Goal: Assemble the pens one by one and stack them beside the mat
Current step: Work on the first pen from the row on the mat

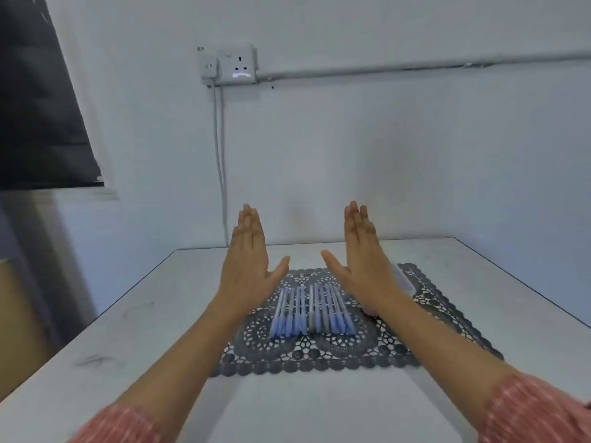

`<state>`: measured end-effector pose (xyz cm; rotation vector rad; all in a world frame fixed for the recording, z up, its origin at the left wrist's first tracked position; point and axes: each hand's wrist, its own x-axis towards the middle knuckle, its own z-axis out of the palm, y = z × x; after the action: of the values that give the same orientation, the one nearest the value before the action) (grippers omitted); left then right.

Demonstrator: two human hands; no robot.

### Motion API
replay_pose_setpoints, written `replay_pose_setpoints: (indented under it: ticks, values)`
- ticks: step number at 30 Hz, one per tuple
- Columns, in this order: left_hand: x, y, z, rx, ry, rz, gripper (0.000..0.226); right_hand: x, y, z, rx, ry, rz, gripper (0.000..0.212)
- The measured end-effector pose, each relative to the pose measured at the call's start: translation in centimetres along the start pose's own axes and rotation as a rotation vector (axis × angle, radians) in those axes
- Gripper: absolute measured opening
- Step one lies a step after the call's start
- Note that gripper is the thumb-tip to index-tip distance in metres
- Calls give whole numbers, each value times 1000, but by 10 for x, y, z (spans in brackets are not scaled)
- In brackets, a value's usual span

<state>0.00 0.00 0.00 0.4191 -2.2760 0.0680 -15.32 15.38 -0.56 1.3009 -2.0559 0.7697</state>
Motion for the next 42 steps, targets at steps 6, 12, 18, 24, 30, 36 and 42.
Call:
replay_pose_setpoints:
  ticks: [6, 12, 18, 24, 30, 36, 42]
  values:
    - [-35, -11, 42, -100, -189, -290, 71, -23, 4, 20, -7, -103, 144, 75]
    - [-39, -35, 65, -51, -363, -338, 51, -34, 22, 25, -110, -246, 252, 55]
    - [-46, -49, 78, -121, -424, -357, 51, -35, 35, 23, -268, -355, 327, 55]
    - [-51, -49, 82, -168, -488, -438, 48, -36, 42, 27, -248, -316, 333, 47]
    - [-51, -48, 81, -141, -475, -436, 45, -37, 65, 28, -257, -256, 365, 39]
    - [-52, -48, 81, -142, -459, -441, 44, -36, 87, 26, -231, -200, 464, 27]
    - [-53, -47, 81, -150, -428, -442, 42, -39, 100, 26, -195, -133, 471, 30]
